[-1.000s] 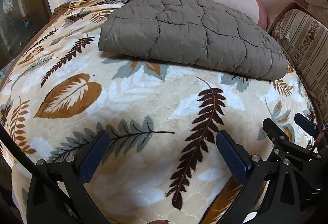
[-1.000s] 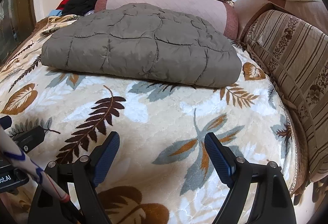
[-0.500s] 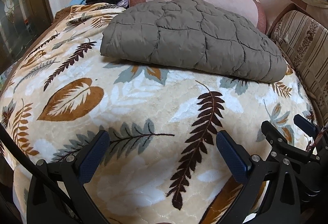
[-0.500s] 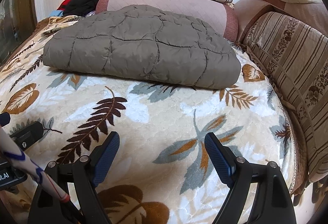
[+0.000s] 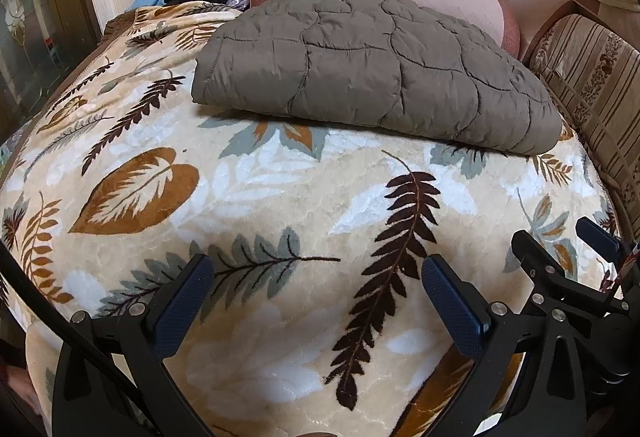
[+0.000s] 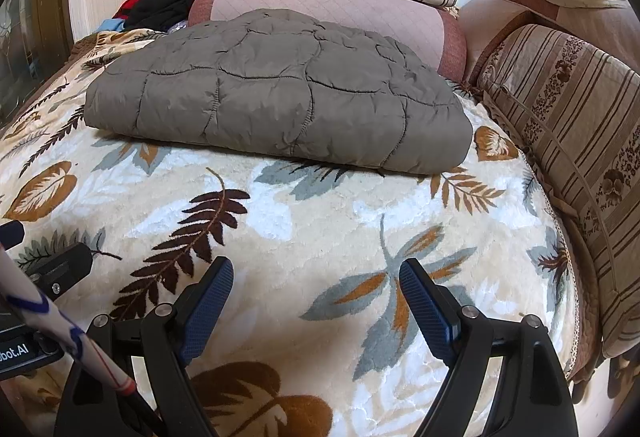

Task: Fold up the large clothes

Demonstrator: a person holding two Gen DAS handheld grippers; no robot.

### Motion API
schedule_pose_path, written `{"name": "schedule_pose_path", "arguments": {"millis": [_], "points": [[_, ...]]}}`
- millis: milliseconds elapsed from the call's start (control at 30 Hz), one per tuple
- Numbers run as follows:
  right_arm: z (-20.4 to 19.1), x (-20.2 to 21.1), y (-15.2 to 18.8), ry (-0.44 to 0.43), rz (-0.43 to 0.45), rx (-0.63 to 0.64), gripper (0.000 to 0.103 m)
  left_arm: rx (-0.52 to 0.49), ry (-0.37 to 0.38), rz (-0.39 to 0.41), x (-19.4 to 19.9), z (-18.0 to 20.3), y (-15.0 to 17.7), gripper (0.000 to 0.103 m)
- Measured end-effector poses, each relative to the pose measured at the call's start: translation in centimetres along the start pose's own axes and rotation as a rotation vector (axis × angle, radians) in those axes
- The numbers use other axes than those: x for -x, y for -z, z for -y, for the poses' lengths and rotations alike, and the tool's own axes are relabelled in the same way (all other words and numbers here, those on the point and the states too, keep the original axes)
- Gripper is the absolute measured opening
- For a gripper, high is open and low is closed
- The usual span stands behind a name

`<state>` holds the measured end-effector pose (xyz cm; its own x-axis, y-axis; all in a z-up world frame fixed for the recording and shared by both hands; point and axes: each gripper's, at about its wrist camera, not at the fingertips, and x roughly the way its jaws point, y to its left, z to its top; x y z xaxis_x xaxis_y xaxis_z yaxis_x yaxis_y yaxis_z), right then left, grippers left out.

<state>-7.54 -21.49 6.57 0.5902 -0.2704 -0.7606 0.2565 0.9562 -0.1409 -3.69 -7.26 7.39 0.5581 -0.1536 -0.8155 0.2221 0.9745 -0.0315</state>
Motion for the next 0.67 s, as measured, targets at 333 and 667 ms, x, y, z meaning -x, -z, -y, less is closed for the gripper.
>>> {"name": "schedule_pose_path", "arguments": {"millis": [333, 667], "points": [[-0.34, 0.31, -0.13, 0.001, 0.031, 0.012, 0.089, 0.009, -0.002, -0.018, -0.55, -0.23, 0.13, 0.103], [-0.35, 0.33, -0.06, -0.010, 0.031, 0.007, 0.089, 0.009, 0.001, -0.029, -1.02, -0.48, 0.11, 0.103]]}}
